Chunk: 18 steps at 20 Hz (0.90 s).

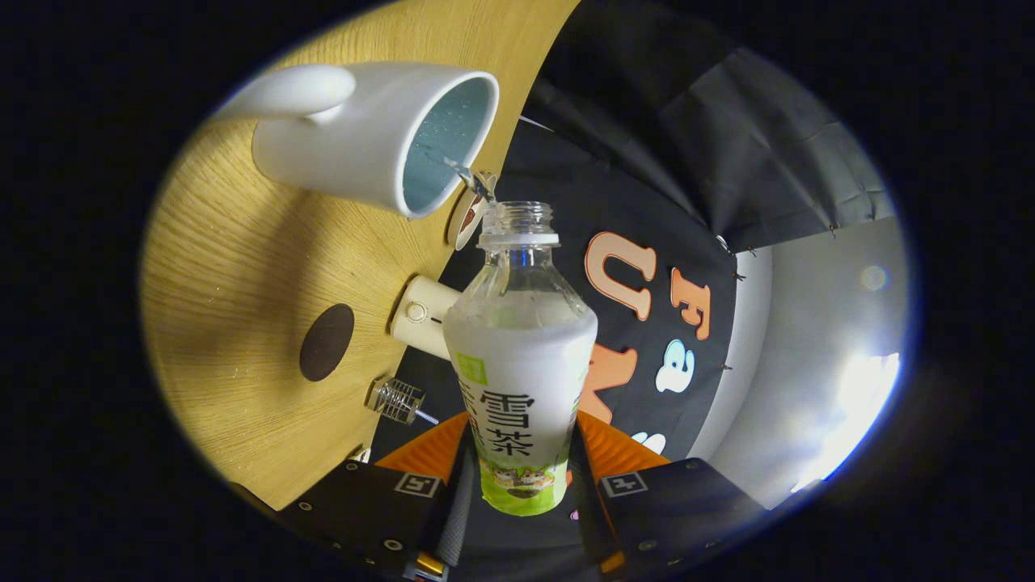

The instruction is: Take the bottle from table, then pour the juice into the cup, finally place the bottle on the coaster

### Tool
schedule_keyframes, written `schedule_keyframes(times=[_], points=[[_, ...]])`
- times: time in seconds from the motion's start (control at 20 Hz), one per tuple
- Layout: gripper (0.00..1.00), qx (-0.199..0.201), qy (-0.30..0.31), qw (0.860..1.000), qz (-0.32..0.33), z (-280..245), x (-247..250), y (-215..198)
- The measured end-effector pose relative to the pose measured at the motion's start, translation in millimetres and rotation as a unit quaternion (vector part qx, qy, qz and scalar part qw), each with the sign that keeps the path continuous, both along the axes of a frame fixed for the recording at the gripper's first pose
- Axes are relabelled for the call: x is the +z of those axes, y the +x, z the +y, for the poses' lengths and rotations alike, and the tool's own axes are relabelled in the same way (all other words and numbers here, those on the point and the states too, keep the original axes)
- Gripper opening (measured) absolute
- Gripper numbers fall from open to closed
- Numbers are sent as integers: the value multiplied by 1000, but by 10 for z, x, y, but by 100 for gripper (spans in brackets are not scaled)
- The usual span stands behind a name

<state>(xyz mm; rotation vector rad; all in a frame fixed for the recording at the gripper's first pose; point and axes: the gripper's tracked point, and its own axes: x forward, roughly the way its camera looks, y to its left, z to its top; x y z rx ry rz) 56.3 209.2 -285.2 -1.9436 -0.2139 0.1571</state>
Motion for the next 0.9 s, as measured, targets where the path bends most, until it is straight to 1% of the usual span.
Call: schedule_keyframes(times=[0.65, 0.9], points=[[57, 20, -24, 999, -9, 59, -2, 28], [57, 36, -36, 999, -16, 116, 3, 19]])
